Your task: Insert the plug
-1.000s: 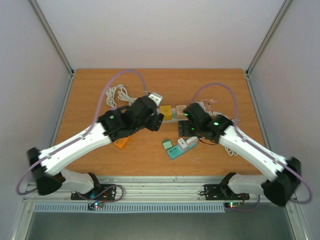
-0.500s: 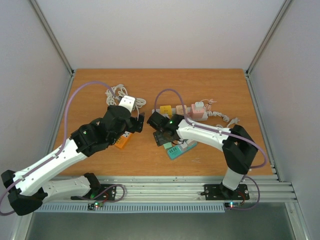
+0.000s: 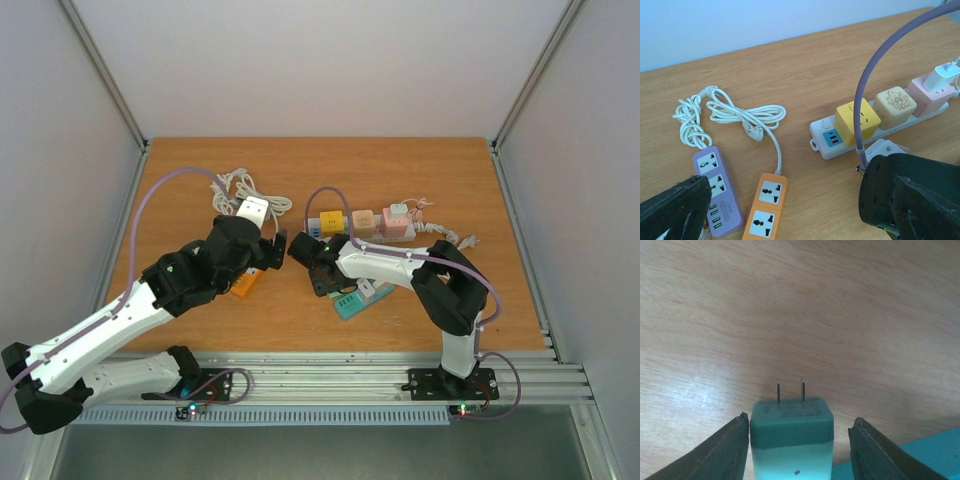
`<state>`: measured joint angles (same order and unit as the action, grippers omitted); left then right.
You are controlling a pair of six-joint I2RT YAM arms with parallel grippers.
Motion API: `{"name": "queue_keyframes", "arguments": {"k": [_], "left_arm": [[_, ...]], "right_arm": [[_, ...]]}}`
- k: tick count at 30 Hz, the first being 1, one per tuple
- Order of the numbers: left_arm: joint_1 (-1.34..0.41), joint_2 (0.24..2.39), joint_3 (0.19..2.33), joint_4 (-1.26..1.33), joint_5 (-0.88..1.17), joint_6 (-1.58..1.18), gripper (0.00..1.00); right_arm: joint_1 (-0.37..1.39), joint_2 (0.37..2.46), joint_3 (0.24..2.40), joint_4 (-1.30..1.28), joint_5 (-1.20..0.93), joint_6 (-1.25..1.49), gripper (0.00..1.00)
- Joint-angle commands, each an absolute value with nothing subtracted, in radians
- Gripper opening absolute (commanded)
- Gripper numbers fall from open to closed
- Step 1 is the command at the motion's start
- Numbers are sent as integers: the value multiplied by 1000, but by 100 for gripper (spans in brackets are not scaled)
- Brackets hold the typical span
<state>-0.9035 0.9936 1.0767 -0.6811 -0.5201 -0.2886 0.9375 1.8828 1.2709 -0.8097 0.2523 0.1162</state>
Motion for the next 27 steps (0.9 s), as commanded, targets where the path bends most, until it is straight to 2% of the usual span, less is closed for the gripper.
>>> {"name": "queue_keyframes", "arguments": {"k": [1,10,14,19,27], "left_arm": [[-899,1005,1081,-630,-509,-296,98],[-899,1034,1090,-638,-491,-302,98],[-899,1029,1076,-625,-495,-300,98],[-899,1006,1052,-590,-510,-305,99],[-900,929,974,-461,-430,-275,99]], "right_arm": [[945,1889,1259,-777,265,178,53],[945,1881,1231,-735,234,215,51],[944,1851,1211,-711,263,256,38],[937,1725,1169,-641,302,315,36],[853,1460,1126,-538,195,501,37]]}}
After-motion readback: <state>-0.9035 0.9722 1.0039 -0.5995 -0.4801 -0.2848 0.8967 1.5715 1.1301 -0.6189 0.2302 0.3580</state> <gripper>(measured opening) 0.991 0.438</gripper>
